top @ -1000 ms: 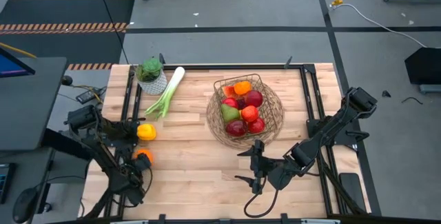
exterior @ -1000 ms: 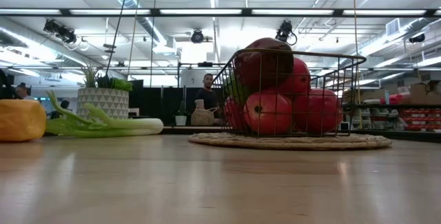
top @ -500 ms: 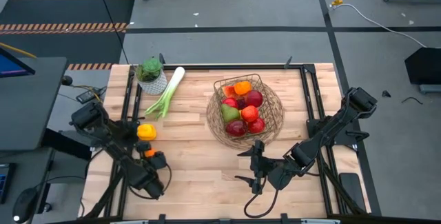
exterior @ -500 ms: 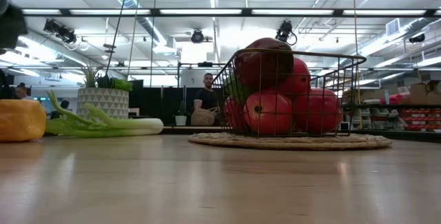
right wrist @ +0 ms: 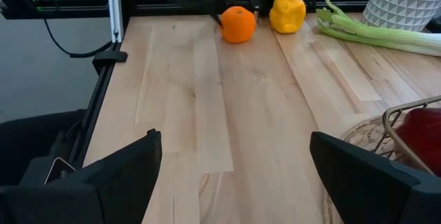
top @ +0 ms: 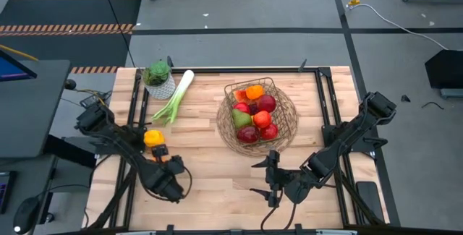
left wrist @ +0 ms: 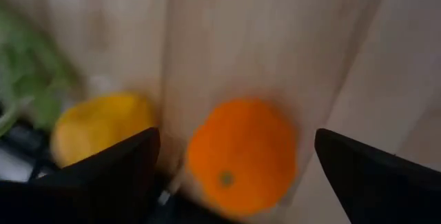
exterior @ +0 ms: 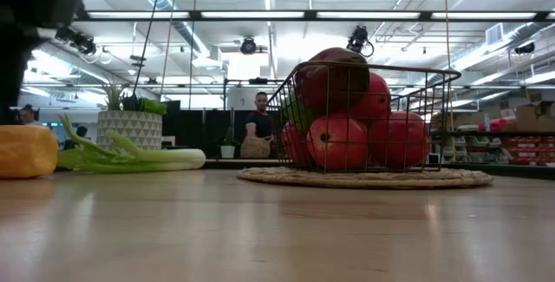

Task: Build produce basket
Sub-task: Put the orange into the wire basket

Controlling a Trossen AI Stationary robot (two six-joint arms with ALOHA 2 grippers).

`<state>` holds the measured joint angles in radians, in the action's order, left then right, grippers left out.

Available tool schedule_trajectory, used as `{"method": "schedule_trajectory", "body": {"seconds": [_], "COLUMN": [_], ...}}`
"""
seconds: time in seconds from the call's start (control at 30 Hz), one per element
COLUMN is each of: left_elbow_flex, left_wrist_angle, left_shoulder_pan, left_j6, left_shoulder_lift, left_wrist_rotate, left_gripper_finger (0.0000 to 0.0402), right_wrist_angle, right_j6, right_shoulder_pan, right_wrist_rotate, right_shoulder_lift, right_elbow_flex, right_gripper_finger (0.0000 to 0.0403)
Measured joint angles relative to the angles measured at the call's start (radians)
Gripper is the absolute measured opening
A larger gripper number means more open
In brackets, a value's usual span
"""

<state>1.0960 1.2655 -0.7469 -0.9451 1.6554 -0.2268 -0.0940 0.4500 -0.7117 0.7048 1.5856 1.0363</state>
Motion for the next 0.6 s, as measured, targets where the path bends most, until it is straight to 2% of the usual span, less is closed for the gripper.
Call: {"method": "schedule_trajectory", "body": {"seconds": [0.17,0.27,0.4,0.6], "left_elbow_flex": [0.022,0.005,-0.062,-0.188], "left_wrist_angle": [0.120,0.083,-0.049,-0.059], "left_shoulder_pan": [-0.039,-0.060,-0.070,-0.069], "left_j6": [-0.091,-0.123,-0.133,-0.175], "left_shoulder_lift": [-0.014,-0.026,-0.057,-0.131], "left_wrist_rotate": [0.002,0.002,0.029,0.080], "left_gripper_finger": [0.0396,0.0396,0.0396,0.0396], "right_wrist_angle": [-0.001,-0.003,-0.005,-0.005], "right_j6": [0.003,0.004,0.004,0.004], "right_shoulder_pan": [0.000,-0.002,-0.003,-0.003], "right_wrist_rotate": [0.000,0.000,0.000,0.000], "right_shoulder_lift": [0.000,0.000,0.000,0.000], "right_elbow_flex": [0.000,0.000,0.000,0.000], "right_gripper_finger": [0.0374,0.0374,0.0374,0.0374]}}
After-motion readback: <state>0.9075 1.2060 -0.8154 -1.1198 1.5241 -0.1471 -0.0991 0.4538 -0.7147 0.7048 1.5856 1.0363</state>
